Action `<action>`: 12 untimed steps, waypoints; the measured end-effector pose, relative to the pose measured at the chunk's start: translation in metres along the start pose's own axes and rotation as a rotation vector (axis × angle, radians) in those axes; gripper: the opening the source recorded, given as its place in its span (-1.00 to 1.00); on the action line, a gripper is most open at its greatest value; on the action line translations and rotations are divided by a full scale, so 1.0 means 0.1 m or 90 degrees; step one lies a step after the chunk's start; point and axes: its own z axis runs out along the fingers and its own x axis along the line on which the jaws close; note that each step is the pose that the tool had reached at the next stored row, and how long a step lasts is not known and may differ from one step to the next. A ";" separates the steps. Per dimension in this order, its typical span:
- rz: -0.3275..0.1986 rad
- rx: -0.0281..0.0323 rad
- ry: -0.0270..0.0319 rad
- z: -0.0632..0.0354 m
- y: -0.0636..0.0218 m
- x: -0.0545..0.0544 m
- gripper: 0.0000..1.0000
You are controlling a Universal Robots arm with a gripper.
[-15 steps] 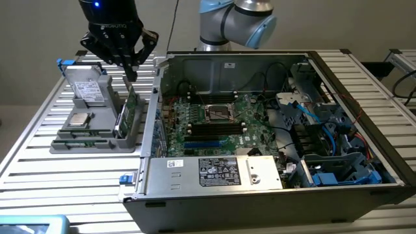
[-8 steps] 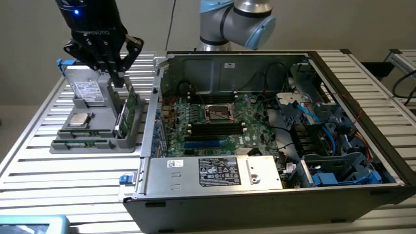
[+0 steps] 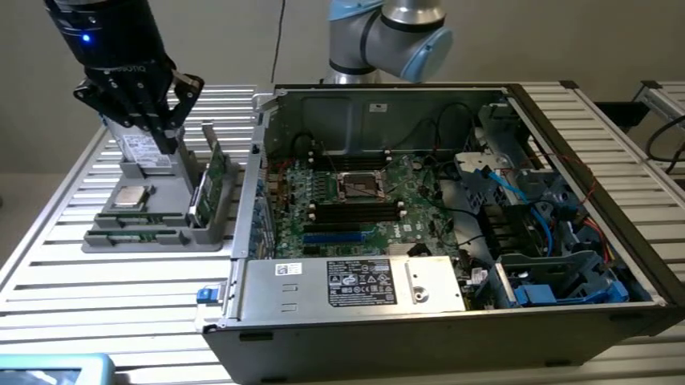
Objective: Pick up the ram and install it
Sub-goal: 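Reach for the ram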
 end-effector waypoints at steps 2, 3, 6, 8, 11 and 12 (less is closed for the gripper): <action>0.000 0.0006 0.0000 0.024 -0.007 0.09 -0.79; 0.000 0.0010 0.0000 0.035 -0.011 0.14 -0.79; 0.000 0.0025 -0.0002 0.072 -0.016 0.28 -0.79; 0.000 0.0038 -0.0003 0.098 -0.008 0.37 -0.79; 0.000 0.0055 -0.0004 0.136 0.024 0.50 -0.79; 0.000 0.0062 -0.0006 0.148 0.043 0.55 -0.79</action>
